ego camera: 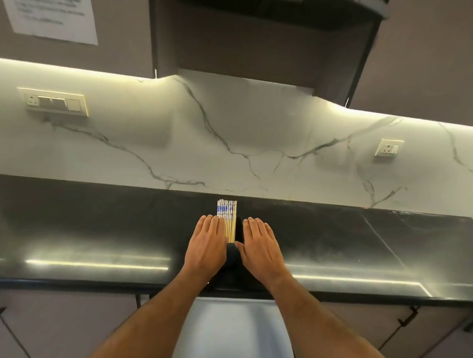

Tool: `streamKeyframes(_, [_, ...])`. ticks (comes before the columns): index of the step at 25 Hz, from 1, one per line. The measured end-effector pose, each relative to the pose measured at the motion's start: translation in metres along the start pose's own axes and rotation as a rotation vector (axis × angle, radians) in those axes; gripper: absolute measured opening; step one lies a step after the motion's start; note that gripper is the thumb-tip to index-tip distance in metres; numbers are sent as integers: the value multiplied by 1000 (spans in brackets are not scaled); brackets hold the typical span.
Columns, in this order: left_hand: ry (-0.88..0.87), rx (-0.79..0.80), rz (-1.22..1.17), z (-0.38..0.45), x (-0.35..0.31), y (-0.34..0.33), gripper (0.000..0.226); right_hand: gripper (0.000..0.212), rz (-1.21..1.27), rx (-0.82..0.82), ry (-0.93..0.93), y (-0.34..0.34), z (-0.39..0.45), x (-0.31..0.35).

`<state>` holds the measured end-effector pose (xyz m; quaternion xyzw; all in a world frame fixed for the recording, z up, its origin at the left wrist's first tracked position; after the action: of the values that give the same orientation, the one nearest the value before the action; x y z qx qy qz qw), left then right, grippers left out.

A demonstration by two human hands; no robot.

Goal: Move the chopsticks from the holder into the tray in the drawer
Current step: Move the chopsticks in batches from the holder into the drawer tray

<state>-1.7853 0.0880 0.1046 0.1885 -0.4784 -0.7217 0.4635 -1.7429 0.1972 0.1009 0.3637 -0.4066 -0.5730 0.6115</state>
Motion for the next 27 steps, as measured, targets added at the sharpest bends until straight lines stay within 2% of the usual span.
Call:
streamKeyframes(8, [22,63,19,80,-3,-79,58,59,162,-16,-2,-47,85,-46])
streamKeyframes(13, [103,114,-44,103,3,-122,60,54,284,52,-65,-96,120,-69])
streamKeyframes(16, [116,128,-73,120,10,-145,55,56,346,63,-154,-120,142,-85])
streamKeyframes(18, [155,125,-100,129,16,-157,44,55,376,64,-196,-132,154,-93])
streamKeyframes(21, [280,97,-229,138,30,-170,19,59,467,72,-270,-147,166,-103])
streamKeyframes(27, [528,295,-574,149,39,-215,19,66,894,50,-587,-179,175,-128])
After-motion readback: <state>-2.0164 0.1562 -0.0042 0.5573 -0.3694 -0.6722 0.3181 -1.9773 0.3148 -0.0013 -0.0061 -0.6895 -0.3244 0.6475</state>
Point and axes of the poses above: each hand's wrist, its own z-axis towards the middle knuckle, its own y-axis out of the back of the hand, x = y × z, the point moved 10 cm from there along z, towards the middle knuckle, and after that the axes turned 15 degrees about z, right-handed, at the moved point
